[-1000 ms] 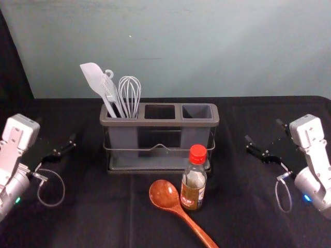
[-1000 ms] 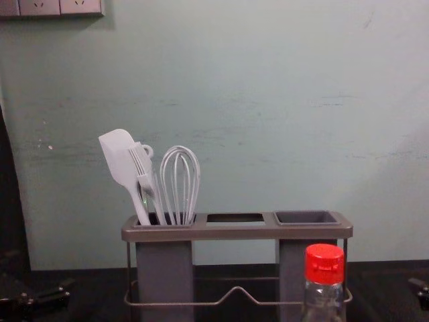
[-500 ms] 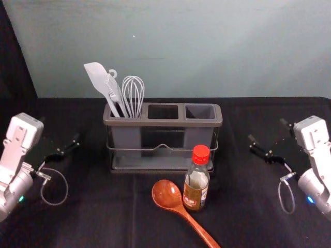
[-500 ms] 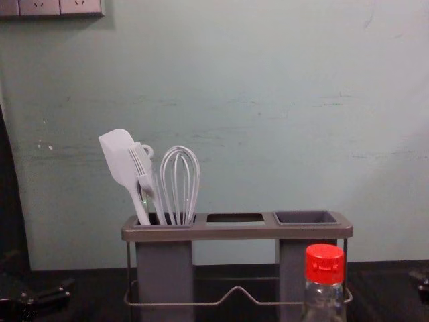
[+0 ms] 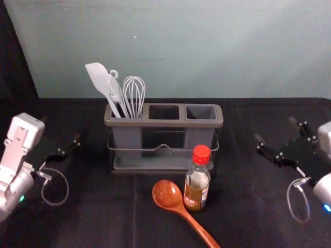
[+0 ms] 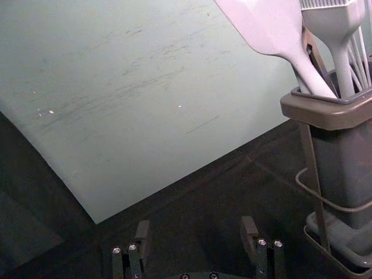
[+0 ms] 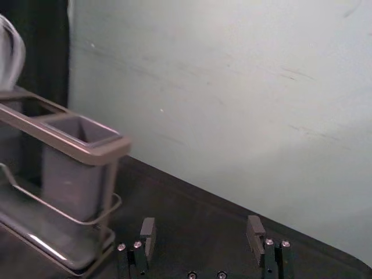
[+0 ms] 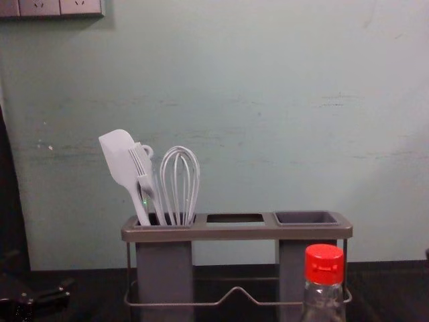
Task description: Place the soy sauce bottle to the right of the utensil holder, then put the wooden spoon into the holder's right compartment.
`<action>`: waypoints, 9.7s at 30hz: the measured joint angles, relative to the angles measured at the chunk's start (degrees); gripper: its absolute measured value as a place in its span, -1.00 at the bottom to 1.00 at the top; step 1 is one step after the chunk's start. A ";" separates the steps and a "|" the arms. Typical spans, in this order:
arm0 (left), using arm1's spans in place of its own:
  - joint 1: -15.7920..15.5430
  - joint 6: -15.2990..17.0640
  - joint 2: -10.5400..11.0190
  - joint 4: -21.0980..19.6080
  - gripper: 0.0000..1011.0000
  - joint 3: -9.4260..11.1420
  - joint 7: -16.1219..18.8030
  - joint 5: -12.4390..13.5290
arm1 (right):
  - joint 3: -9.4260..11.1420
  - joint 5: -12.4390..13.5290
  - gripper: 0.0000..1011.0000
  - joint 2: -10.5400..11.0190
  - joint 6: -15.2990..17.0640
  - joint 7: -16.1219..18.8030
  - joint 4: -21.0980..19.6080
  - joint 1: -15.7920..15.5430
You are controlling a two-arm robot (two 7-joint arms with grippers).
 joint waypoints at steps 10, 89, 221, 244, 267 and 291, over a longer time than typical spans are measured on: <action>0.00 0.00 0.00 0.00 1.00 0.00 0.00 0.00 | 4.54 7.62 0.98 3.63 -4.15 7.83 -5.07 -7.29; 0.00 0.00 0.00 0.00 1.00 0.00 0.00 0.00 | -3.04 9.76 0.98 -7.54 2.16 31.99 0.56 4.66; 0.00 0.00 0.00 0.00 1.00 0.00 0.00 0.00 | 4.19 8.19 -0.22 -10.52 -1.46 31.51 16.09 14.27; 0.00 0.00 0.00 0.00 1.00 0.00 0.00 0.00 | 2.75 8.18 -0.22 -11.15 -0.86 32.23 18.62 15.93; 0.00 0.00 0.00 0.00 1.00 0.00 0.00 0.00 | 2.84 8.36 -0.22 -11.21 -0.11 31.79 18.51 15.79; 0.00 0.00 0.00 0.00 1.00 0.00 0.00 0.00 | 2.88 8.37 0.98 -11.18 -0.30 31.88 18.51 15.79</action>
